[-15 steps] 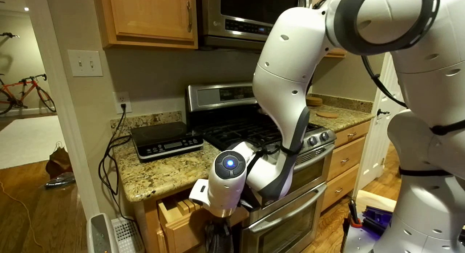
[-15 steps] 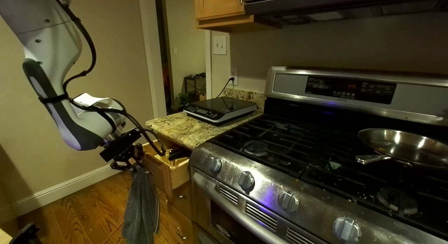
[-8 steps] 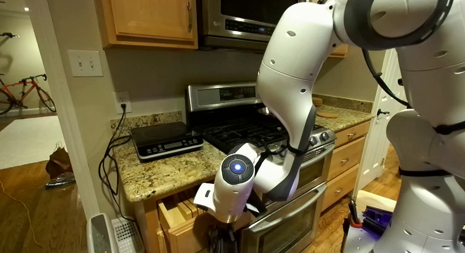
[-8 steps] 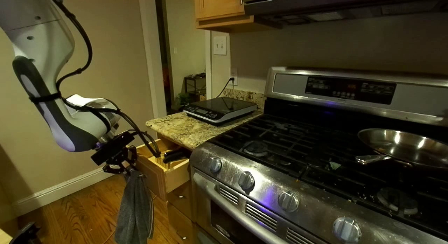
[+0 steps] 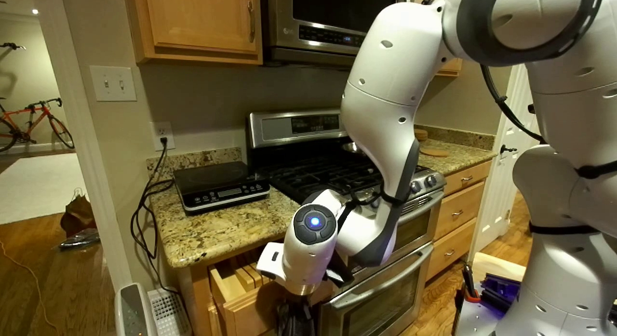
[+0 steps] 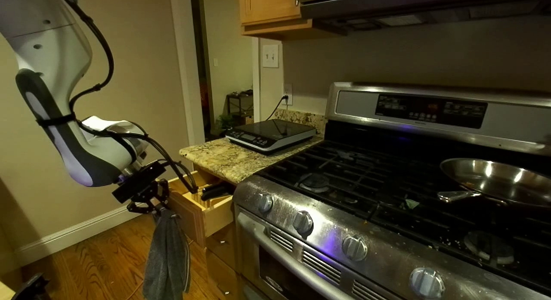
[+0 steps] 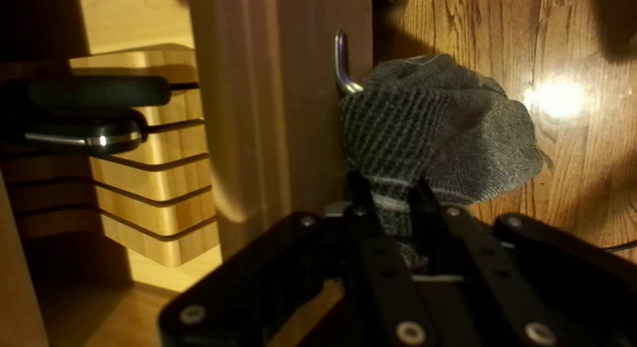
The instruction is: Open the drawer to the left of the stove
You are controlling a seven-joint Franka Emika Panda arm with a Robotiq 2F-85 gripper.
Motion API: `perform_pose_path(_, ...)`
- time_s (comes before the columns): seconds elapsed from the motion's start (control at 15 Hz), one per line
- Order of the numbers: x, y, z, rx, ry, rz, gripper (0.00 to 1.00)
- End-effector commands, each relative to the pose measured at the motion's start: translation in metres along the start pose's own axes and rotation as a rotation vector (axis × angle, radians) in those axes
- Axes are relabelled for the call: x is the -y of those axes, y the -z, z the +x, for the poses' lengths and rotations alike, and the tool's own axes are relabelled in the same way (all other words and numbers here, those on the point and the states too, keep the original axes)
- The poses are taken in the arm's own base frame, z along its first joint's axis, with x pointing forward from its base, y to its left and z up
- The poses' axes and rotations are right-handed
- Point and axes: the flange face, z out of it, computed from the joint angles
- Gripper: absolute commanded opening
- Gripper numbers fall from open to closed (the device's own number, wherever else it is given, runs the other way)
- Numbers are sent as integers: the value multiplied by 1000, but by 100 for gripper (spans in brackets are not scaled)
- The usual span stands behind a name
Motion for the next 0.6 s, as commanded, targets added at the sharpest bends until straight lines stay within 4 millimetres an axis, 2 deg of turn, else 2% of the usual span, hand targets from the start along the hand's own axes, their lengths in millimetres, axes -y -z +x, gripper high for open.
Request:
perform_pose_path(0.0, 9, 6, 1, 2, 9, -13, 7)
perform_pose_path(0.2, 21, 17, 6, -6, 24, -31, 7)
perform_pose_path(0.53, 57, 28, 4, 5, 48, -45, 7)
